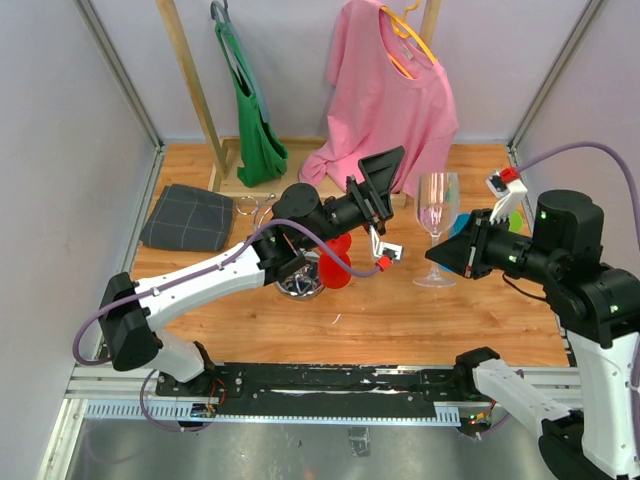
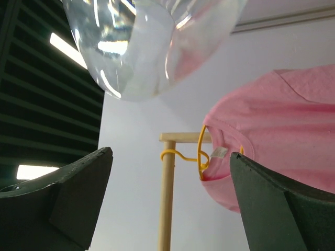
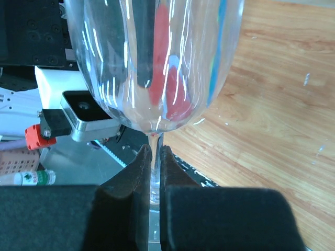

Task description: Take the wine glass off the wine glass rack

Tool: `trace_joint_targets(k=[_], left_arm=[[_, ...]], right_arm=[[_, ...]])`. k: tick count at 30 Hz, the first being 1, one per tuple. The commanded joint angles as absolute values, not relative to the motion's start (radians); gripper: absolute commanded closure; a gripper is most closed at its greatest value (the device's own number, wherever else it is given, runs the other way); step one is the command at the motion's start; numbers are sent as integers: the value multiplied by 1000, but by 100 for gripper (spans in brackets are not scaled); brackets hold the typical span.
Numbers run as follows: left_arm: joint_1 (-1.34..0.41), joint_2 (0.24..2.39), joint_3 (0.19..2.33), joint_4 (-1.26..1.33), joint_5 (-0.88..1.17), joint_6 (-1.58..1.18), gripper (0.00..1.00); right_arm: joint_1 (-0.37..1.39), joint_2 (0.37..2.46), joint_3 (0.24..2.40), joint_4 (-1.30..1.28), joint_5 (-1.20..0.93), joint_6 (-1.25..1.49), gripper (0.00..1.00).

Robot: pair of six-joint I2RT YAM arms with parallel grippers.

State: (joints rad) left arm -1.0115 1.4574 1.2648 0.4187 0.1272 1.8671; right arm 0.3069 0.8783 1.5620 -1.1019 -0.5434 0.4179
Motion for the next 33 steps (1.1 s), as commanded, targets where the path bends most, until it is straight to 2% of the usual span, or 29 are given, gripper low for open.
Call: trace_joint_targets(k=[1,9,15,26,33], left_arm=[[-1019,1426,1253,497,38,1813,1],[-1020,1398,1304,465,-87,1737,1],[-1020,1364,1304,418,-140,1710,1],[-1019,1328,1249,386,-215,1664,1],[-1020,1314,1234,357,-237,1635,1]], right_arm=[[294,835,1594,-1110,-403,399,99],[294,630,1312,-826,-92,444,99],[294,583,1155,-674,23,417,99],[307,722,1146,-475,105,310,99],[418,852,1236,-416,204,231,99]])
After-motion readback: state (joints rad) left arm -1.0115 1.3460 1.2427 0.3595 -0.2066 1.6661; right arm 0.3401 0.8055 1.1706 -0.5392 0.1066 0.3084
